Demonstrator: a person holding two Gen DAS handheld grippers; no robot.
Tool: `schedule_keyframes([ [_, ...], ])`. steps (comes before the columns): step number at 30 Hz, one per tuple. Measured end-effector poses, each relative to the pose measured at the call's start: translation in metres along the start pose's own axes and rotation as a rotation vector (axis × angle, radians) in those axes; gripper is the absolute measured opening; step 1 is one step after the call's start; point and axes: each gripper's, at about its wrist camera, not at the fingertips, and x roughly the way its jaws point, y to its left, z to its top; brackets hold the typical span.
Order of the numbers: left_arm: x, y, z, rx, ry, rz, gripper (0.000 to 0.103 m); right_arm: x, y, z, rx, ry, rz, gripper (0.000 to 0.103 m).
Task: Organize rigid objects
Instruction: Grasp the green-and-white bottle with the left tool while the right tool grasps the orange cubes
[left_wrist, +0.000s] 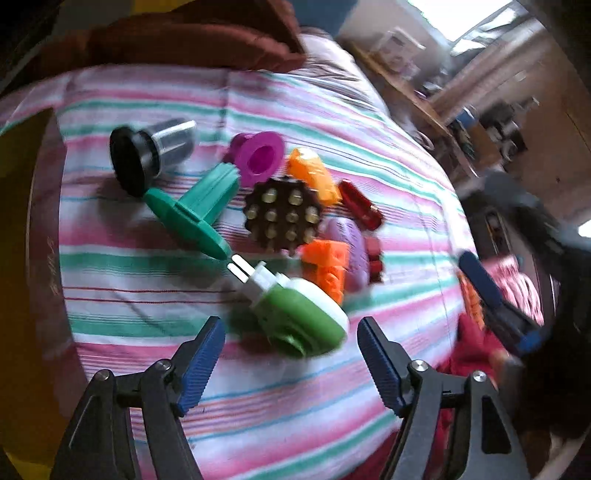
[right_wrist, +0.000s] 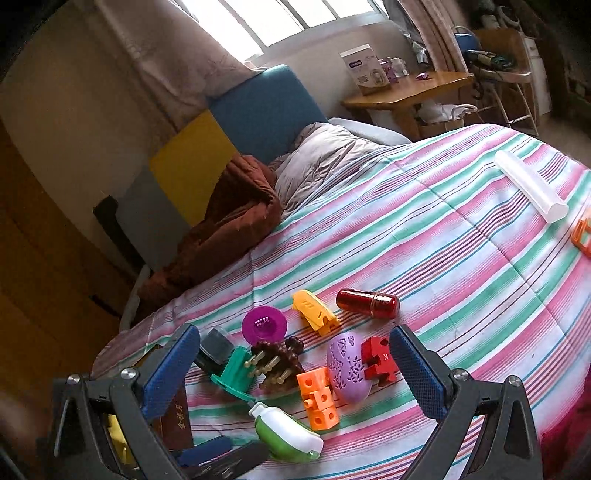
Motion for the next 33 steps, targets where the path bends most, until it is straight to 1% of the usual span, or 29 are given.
schedule_keyframes([
  [2,0.010,0.001,0.001,-0.038,0.006,-0.014,0.076,-0.002,0.000,0.001,0.000,-0.011,-0.011,0.103],
  [4,0.021,0.000,0.002,-0.050,0.006,-0.015,0.077,-0.003,-0.001,0.002,0.001,-0.017,-0.013,0.103],
  [6,0.033,-0.002,0.001,-0.043,0.011,0.003,0.077,-0.002,-0.002,0.003,0.006,-0.015,-0.016,0.103],
  [7,0.038,-0.002,0.000,-0.041,0.013,0.002,0.075,-0.002,-0.002,0.003,0.007,-0.015,-0.019,0.103],
  [8,0.040,-0.003,-0.001,-0.024,-0.004,-0.003,0.075,-0.002,-0.002,0.003,0.005,-0.016,-0.026,0.103],
  [9,0.039,-0.004,-0.002,0.008,-0.023,-0.015,0.069,-0.002,-0.002,0.003,0.002,-0.017,-0.032,0.103],
  [10,0.039,-0.004,-0.004,0.025,-0.017,-0.030,0.069,-0.002,-0.002,0.003,-0.001,-0.018,-0.037,0.102],
  [11,0.036,-0.002,-0.007,0.030,-0.018,-0.048,0.069,-0.002,-0.002,0.003,-0.003,-0.016,-0.040,0.098],
  [12,0.033,-0.001,-0.009,0.037,-0.023,-0.049,0.069,0.000,-0.002,0.003,-0.004,-0.010,-0.036,0.091],
  [14,0.025,0.002,-0.015,0.074,-0.040,-0.038,0.069,0.005,-0.002,0.003,-0.003,0.017,-0.029,0.085],
  [17,0.012,0.007,-0.025,0.110,-0.058,-0.022,0.069,0.016,-0.001,0.000,-0.010,0.083,0.002,0.082],
  [19,0.000,0.006,-0.034,0.154,-0.080,-0.001,0.069,0.025,0.004,-0.004,-0.039,0.132,0.012,0.080],
  [21,-0.017,0.001,-0.042,0.201,-0.113,0.009,0.069,0.035,0.011,-0.011,-0.079,0.188,-0.001,0.073],
  [24,-0.036,-0.004,-0.055,0.257,-0.156,0.018,0.069,0.051,0.017,-0.022,-0.134,0.268,-0.022,0.066],
  [25,-0.042,-0.004,-0.058,0.266,-0.165,0.021,0.069,0.056,0.019,-0.026,-0.156,0.290,-0.033,0.066],
  [33,-0.090,0.006,-0.081,0.304,-0.251,0.013,0.069,0.083,0.027,-0.046,-0.291,0.375,-0.133,0.066],
])
